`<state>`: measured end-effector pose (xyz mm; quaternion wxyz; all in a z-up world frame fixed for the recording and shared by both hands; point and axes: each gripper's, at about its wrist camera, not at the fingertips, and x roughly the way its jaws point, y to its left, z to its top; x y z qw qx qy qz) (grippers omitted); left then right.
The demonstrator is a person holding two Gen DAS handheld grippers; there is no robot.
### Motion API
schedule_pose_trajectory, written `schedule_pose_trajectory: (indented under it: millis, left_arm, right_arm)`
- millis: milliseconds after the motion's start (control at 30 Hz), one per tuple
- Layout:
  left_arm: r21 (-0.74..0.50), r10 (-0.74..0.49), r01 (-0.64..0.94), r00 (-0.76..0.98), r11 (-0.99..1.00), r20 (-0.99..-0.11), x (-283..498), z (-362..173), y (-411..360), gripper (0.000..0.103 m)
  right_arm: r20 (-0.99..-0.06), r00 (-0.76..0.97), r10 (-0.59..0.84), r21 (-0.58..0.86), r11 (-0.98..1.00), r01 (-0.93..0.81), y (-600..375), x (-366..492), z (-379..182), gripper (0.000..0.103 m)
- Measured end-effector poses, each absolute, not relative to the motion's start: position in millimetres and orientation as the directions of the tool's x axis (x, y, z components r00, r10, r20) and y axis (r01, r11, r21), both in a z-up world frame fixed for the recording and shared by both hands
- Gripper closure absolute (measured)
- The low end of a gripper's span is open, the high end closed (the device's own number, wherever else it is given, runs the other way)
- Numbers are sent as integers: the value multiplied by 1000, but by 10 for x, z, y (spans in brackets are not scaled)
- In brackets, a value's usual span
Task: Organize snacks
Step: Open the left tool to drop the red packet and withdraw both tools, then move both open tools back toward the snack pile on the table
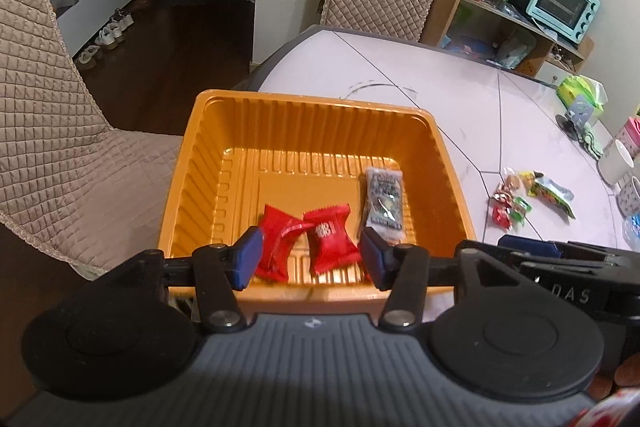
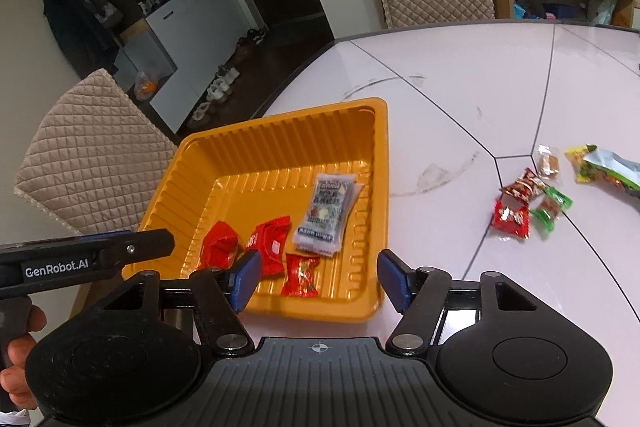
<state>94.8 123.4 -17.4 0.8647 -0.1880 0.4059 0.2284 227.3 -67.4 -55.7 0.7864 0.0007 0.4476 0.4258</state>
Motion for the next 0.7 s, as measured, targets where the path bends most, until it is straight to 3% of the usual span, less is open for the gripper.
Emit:
schedule_pose_trajectory:
  millis: [700]
  left_arm:
    - [-158,108,-384,586,910,-803,952,-204,324,53]
  right_arm:
    - [-718,275,639,401,704,-586,-1635,2166,-548,33]
